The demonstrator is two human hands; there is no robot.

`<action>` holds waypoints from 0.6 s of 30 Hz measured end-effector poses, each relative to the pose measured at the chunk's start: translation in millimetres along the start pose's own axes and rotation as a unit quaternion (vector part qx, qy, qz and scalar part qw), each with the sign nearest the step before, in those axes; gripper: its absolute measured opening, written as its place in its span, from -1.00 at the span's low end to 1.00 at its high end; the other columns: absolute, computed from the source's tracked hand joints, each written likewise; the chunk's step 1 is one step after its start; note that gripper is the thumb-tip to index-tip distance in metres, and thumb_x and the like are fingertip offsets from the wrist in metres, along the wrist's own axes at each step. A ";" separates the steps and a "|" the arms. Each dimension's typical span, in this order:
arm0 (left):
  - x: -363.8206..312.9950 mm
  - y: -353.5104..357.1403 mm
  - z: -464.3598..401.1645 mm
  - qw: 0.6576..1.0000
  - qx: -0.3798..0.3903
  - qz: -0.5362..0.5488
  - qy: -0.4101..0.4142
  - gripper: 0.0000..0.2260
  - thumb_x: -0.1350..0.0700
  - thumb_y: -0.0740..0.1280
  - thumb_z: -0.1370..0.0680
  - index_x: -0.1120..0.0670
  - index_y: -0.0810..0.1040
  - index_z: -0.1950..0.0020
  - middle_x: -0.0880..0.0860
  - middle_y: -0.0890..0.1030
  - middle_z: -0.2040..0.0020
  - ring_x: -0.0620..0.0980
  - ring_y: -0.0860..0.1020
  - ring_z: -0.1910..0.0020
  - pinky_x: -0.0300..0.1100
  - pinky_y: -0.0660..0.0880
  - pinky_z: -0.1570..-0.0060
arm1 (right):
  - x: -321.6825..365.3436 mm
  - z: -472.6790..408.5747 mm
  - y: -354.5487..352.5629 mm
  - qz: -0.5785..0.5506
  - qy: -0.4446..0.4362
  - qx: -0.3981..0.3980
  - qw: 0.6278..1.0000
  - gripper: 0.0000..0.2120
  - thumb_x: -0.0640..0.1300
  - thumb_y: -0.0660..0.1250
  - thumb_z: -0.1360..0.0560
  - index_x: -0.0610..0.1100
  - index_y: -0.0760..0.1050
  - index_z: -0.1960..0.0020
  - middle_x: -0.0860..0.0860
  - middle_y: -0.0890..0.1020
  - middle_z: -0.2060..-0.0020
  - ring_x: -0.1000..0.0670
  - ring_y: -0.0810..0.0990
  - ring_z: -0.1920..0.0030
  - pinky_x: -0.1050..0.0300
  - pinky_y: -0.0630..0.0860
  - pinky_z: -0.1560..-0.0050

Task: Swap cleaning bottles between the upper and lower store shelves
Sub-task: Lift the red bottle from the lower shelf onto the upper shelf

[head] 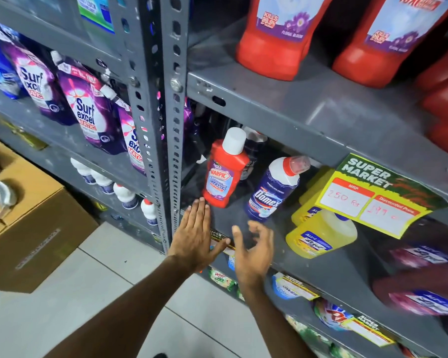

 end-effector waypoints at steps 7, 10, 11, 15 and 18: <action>-2.1 -2.5 -2.4 1.000 0.018 -0.006 -0.005 0.04 -0.48 -0.65 -0.37 0.27 -0.41 -0.59 0.31 -0.30 -0.67 0.24 -0.30 -0.68 0.15 -0.16 -0.68 | 42.7 -58.3 68.5 -0.014 0.018 0.121 0.992 -0.30 0.05 0.56 -0.51 -0.13 0.39 -0.54 -0.05 0.62 -0.39 0.04 0.60 -0.36 0.17 0.58 -0.31; -2.5 -4.0 -5.6 1.000 0.023 -0.001 -0.007 0.03 -0.52 -0.52 -0.44 0.26 -0.39 -0.61 0.29 -0.31 -0.67 0.21 -0.30 -0.68 0.12 -0.19 -0.68 | 52.5 -79.2 80.8 0.047 0.007 0.127 0.991 -0.41 0.03 0.61 -0.46 -0.14 0.48 -0.38 0.01 0.69 -0.14 0.19 0.64 0.02 0.45 0.54 0.00; -1.8 -4.1 -6.1 1.000 0.028 -0.002 -0.007 0.01 -0.52 -0.43 -0.48 0.27 -0.36 -0.62 0.29 -0.30 -0.68 0.21 -0.29 -0.69 0.12 -0.19 -0.68 | 51.6 -82.7 84.0 0.057 0.014 0.133 0.989 -0.45 0.01 0.62 -0.45 -0.13 0.51 -0.33 0.01 0.70 -0.10 0.20 0.61 0.09 0.48 0.48 0.07; -1.0 -8.5 -0.2 0.999 0.046 -0.016 0.004 -0.07 -0.45 -0.30 -0.56 0.26 -0.34 -0.62 0.29 -0.24 -0.70 0.20 -0.25 -0.70 0.08 -0.24 -0.68 | 47.8 -83.1 83.6 0.065 0.026 0.145 0.987 -0.56 -0.05 0.64 -0.43 -0.07 0.55 -0.23 0.11 0.65 -0.01 0.27 0.60 0.14 0.50 0.40 0.11; -4.6 -16.2 21.7 0.999 0.037 -0.022 0.030 -0.12 -0.44 -0.37 -0.56 0.24 -0.38 -0.59 0.29 -0.26 -0.69 0.19 -0.27 -0.70 0.10 -0.21 -0.69 | 46.5 -69.0 73.9 0.052 0.027 0.156 0.986 -0.52 -0.13 0.64 -0.43 -0.11 0.59 -0.29 0.13 0.68 -0.05 0.19 0.67 0.04 0.37 0.56 -0.02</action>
Point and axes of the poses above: each hand's wrist, its own z-axis away from the middle knuckle, its own y-axis out of the palm, x = y × z, the point moved 9 cm from there along -z, towards the middle knuckle
